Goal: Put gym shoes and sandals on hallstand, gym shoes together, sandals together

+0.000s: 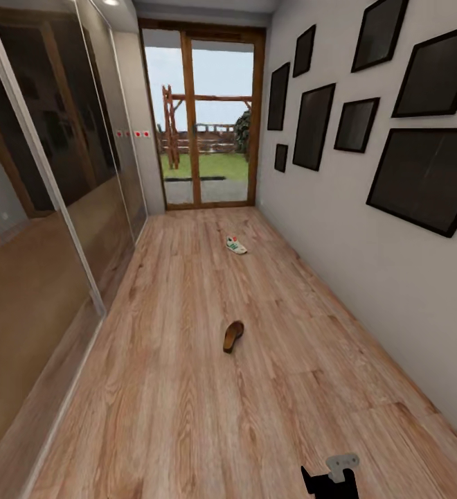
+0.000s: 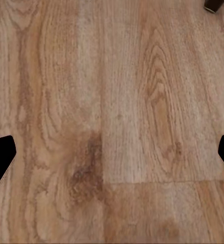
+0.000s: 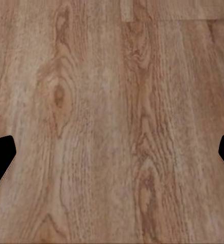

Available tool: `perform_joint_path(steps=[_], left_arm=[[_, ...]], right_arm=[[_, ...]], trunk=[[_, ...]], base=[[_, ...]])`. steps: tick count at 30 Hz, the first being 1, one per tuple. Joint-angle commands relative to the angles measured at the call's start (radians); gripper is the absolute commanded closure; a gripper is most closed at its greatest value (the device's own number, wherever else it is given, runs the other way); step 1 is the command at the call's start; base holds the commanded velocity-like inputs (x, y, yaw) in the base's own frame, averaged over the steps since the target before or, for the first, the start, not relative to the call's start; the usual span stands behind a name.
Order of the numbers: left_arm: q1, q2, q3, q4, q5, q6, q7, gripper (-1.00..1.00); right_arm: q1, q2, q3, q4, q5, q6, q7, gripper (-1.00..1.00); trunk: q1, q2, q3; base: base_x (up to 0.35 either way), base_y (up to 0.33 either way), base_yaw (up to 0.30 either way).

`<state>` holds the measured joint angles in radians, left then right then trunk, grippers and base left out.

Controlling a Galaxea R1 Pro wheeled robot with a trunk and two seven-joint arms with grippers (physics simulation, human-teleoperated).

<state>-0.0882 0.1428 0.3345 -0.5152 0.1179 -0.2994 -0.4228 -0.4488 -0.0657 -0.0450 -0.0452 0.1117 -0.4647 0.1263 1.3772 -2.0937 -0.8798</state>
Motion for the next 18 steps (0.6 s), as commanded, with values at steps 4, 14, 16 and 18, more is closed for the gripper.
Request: perform_joint_path(steps=[4,14,16,18], left_arm=[[-0.001,0.000,0.003,0.001,0.009,0.002,-0.010,-1.00],[-0.001,0.000,0.003,0.001,0.009,0.002,-0.010,-1.00],[-0.001,0.000,0.003,0.001,0.009,0.002,-0.010,-1.00],[-0.001,0.000,0.003,0.002,0.009,0.002,-0.010,-1.00]], right_arm=[[-0.001,0.000,-0.006,0.001,0.010,-0.003,0.001,-1.00],[-0.001,0.000,-0.006,0.001,0.010,-0.003,0.000,-1.00],[-0.001,0.000,-0.006,0.001,0.010,-0.003,0.000,-1.00],[-0.001,0.000,-0.006,0.001,0.010,-0.003,0.000,-1.00]], trunk=[[0.000,0.000,-0.001],[0.000,0.000,-0.001],[0.000,0.000,-0.001],[0.000,0.000,-0.001]], base=[[0.339,0.070,-0.004],[0.339,0.071,0.000],[0.339,0.071,0.000],[0.339,0.071,0.000]])
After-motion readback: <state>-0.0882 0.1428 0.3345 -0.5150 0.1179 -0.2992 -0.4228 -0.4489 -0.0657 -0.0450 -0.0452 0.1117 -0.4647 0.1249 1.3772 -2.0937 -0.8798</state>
